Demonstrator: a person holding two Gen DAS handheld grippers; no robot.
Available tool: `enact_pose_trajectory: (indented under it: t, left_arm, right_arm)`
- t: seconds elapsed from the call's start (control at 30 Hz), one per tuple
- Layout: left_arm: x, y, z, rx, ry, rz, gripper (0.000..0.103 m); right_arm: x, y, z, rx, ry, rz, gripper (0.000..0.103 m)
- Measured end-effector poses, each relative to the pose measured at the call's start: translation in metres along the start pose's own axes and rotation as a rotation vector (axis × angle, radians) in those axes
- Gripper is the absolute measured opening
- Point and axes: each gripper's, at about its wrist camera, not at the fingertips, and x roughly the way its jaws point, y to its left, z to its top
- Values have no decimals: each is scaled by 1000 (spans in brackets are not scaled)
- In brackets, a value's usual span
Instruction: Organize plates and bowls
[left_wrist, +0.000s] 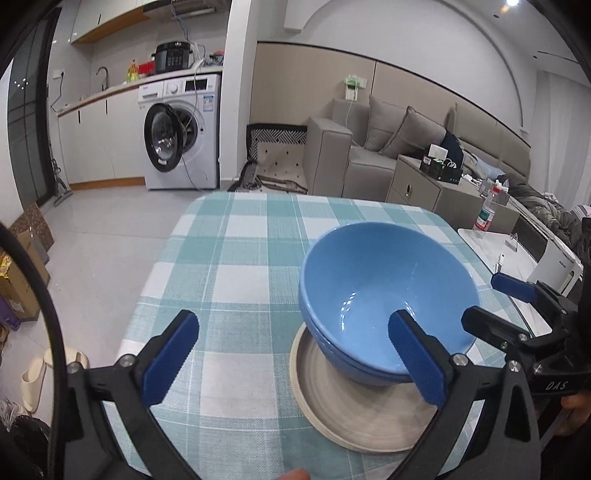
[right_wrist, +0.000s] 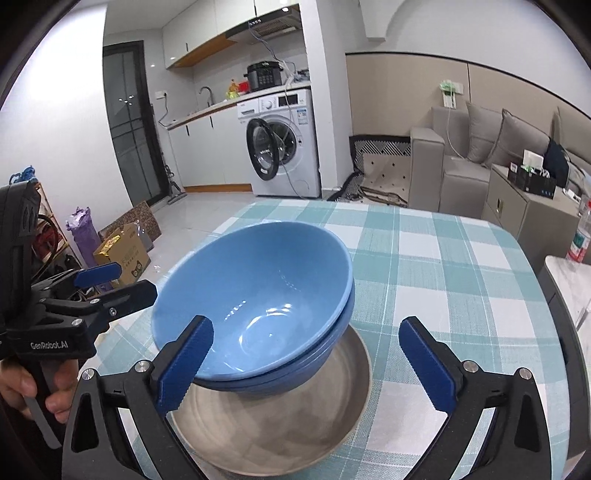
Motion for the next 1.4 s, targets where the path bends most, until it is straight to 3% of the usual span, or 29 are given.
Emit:
enact_pose_trajectory:
  t: [0.3, 0.5, 0.97, 1.4]
  left_arm:
    - [-21, 2, -19, 33, -77, 31, 103]
    - [-29, 4, -30, 34, -127, -4, 103]
    - [-32, -13, -56, 82, -187, -6, 103]
    - [-20, -19, -71, 100, -192, -5, 103]
  right_arm:
    - [-30, 9, -11, -89, -111, 42, 102]
    - [-44, 8, -27, -125, -145, 62, 102]
    - [-51, -10, -71, -103, -169, 64, 102]
    - [-47, -5, -87, -128, -181, 80, 102]
